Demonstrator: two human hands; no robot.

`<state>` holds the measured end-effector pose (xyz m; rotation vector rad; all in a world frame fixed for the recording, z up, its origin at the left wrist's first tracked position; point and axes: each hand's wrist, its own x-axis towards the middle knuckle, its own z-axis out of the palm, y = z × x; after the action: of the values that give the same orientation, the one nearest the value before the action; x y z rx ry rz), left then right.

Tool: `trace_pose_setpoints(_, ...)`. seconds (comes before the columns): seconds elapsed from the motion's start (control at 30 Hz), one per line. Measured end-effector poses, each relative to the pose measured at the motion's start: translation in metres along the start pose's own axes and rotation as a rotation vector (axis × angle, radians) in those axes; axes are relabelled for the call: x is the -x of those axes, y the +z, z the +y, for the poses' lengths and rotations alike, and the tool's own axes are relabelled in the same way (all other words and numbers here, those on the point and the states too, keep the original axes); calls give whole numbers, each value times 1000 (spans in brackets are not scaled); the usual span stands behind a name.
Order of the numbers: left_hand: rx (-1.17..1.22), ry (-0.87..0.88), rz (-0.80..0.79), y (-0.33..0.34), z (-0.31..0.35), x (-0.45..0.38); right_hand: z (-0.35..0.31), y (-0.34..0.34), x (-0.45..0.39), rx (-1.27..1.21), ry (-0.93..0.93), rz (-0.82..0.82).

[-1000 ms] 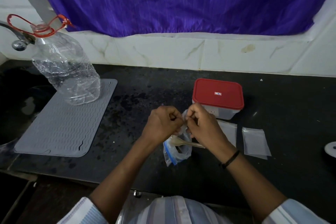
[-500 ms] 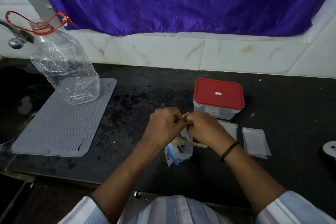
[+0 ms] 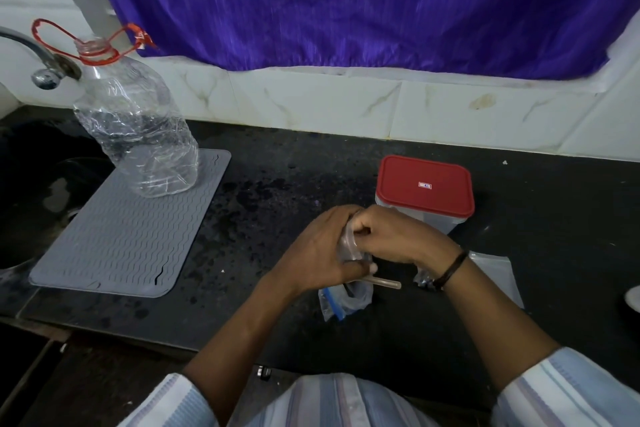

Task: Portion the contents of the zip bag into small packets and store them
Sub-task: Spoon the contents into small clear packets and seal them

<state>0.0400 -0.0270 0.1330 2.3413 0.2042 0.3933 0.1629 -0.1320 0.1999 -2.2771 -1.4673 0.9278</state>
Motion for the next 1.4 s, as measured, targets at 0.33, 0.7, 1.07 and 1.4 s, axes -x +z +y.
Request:
trace_pose_setpoints(0.33, 132, -52, 122, 21, -8, -3, -1, 3, -9, 166, 37, -118)
trace_pose_setpoints(0.7, -17, -522, 263, 15, -19, 12, 49, 31, 17, -98, 107, 383)
trace_pose_setpoints(1.07, -34, -811, 133, 36, -12, 33, 81, 112, 27, -101, 263, 371)
trace_pose_setpoints(1.4, 406, -922, 361, 41, -24, 28, 59, 117, 14, 158, 195, 474)
